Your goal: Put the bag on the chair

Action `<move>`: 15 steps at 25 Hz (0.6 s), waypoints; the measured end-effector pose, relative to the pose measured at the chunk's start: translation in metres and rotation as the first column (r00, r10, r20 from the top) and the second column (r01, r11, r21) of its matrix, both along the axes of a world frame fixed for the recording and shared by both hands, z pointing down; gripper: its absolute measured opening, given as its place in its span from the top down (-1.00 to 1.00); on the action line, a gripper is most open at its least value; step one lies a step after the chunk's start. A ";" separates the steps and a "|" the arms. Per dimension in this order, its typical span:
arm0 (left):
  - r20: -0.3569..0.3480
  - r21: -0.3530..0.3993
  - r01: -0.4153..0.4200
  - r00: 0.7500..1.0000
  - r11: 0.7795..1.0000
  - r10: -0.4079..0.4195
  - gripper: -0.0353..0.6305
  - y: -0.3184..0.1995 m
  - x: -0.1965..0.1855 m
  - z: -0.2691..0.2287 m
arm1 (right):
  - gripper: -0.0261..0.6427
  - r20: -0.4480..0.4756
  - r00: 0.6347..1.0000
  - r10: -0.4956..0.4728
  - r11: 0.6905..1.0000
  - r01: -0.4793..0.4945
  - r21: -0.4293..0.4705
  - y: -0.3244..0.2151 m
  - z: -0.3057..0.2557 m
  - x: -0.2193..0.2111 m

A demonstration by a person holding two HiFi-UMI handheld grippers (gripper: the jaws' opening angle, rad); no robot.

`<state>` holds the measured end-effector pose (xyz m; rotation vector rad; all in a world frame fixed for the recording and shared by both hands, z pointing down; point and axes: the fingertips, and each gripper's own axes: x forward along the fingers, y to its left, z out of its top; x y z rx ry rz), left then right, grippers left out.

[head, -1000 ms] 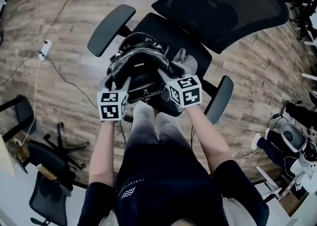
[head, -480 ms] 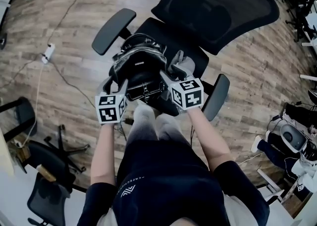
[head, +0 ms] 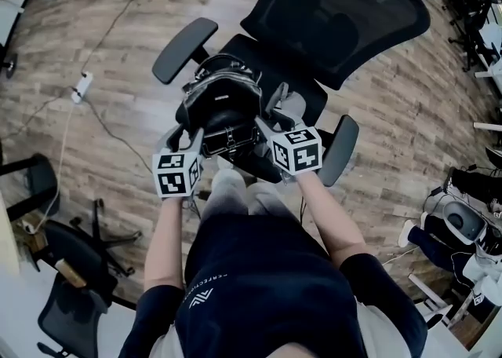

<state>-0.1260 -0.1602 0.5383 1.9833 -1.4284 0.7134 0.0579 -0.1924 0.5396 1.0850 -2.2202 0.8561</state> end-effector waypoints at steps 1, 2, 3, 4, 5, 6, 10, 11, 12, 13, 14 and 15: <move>-0.001 0.002 -0.005 1.000 1.000 0.005 0.28 0.002 0.002 -0.002 | 0.43 -0.001 1.000 0.000 1.000 0.000 0.001 0.002 -0.001 0.001; -0.003 0.005 -0.009 1.000 1.000 0.009 0.30 0.004 0.004 -0.003 | 0.45 -0.002 1.000 0.003 1.000 -0.003 0.004 0.003 -0.002 0.002; -0.007 0.009 -0.012 1.000 1.000 0.012 0.32 0.005 0.006 -0.005 | 0.48 -0.001 1.000 0.008 1.000 -0.008 0.009 0.004 -0.003 0.003; -0.011 0.013 -0.013 1.000 1.000 0.013 0.35 0.007 0.008 -0.006 | 0.53 0.001 1.000 0.014 1.000 -0.014 0.017 0.005 -0.005 0.005; -0.016 0.016 -0.012 1.000 1.000 0.012 0.38 0.009 0.009 -0.007 | 0.58 0.003 1.000 0.017 1.000 -0.017 0.022 0.006 -0.007 0.006; -0.020 0.018 -0.011 1.000 1.000 0.011 0.41 0.011 0.009 -0.008 | 0.59 0.004 1.000 0.017 1.000 -0.017 0.025 0.007 -0.008 0.007; -0.037 0.028 -0.009 0.999 1.000 0.010 0.61 0.019 0.012 -0.012 | 0.68 0.014 1.000 0.003 1.000 -0.004 0.018 0.014 -0.011 0.006; -0.044 0.030 -0.011 0.999 0.999 0.013 0.63 0.020 0.014 -0.013 | 0.71 0.016 1.000 0.000 1.000 -0.001 0.017 0.016 -0.012 0.006; -0.050 0.031 -0.013 0.999 0.999 0.014 0.64 0.022 0.015 -0.014 | 0.74 0.016 1.000 -0.002 1.000 0.002 0.017 0.017 -0.012 0.006; -0.055 0.032 -0.014 0.998 0.999 0.015 0.65 0.023 0.016 -0.015 | 0.78 0.014 1.000 -0.002 1.000 0.002 0.016 0.019 -0.012 0.006; -0.058 0.034 -0.014 0.998 0.999 0.016 0.66 0.024 0.017 -0.016 | 0.84 0.010 1.000 -0.001 1.000 0.001 0.016 0.020 -0.012 0.006; -0.058 0.035 -0.015 0.998 0.999 0.017 0.67 0.025 0.017 -0.016 | 0.91 0.006 1.000 -0.001 1.000 0.000 0.014 0.022 -0.012 0.006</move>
